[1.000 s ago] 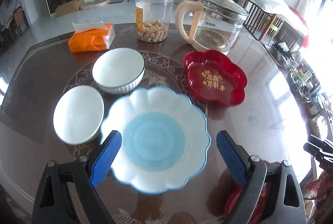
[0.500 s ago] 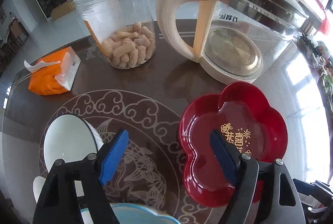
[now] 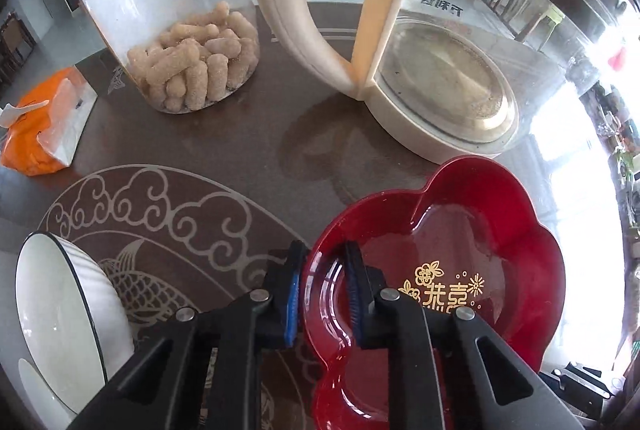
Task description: Organize plates and bowls
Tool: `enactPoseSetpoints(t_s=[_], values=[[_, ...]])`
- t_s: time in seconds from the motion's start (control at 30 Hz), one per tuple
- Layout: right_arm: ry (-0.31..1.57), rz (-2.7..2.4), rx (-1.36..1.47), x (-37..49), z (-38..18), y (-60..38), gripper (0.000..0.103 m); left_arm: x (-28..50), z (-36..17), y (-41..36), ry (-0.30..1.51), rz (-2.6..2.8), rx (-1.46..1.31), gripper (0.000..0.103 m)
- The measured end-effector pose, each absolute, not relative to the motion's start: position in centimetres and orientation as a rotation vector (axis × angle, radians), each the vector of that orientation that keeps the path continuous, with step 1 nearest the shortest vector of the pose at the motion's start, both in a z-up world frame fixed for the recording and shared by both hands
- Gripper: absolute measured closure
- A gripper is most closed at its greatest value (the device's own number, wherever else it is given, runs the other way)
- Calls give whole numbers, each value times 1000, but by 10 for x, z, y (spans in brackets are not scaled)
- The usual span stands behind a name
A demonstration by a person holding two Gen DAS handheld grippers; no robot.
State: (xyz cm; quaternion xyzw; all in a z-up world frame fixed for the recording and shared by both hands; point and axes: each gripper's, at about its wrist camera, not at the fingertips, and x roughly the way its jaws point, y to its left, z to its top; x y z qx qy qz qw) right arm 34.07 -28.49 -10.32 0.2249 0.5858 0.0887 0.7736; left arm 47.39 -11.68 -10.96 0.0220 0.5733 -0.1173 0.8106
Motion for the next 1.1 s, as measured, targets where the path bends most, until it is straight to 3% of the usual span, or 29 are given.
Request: enactPoseSetpoints(t_s=[0.27, 0.53, 0.8, 1.1], values=[[1231, 241, 434, 307, -66, -301, 87, 400, -41, -107, 1157, -375, 6, 87], [1192, 321, 400, 206, 6, -311, 87, 271, 20, -98, 1112, -479, 40, 87], [1215, 313, 401, 117, 1, -315, 87, 161, -11, -92, 1168, -508, 50, 87], [1277, 249, 363, 97, -36, -319, 90, 101, -51, -97, 1231, -514, 79, 86]])
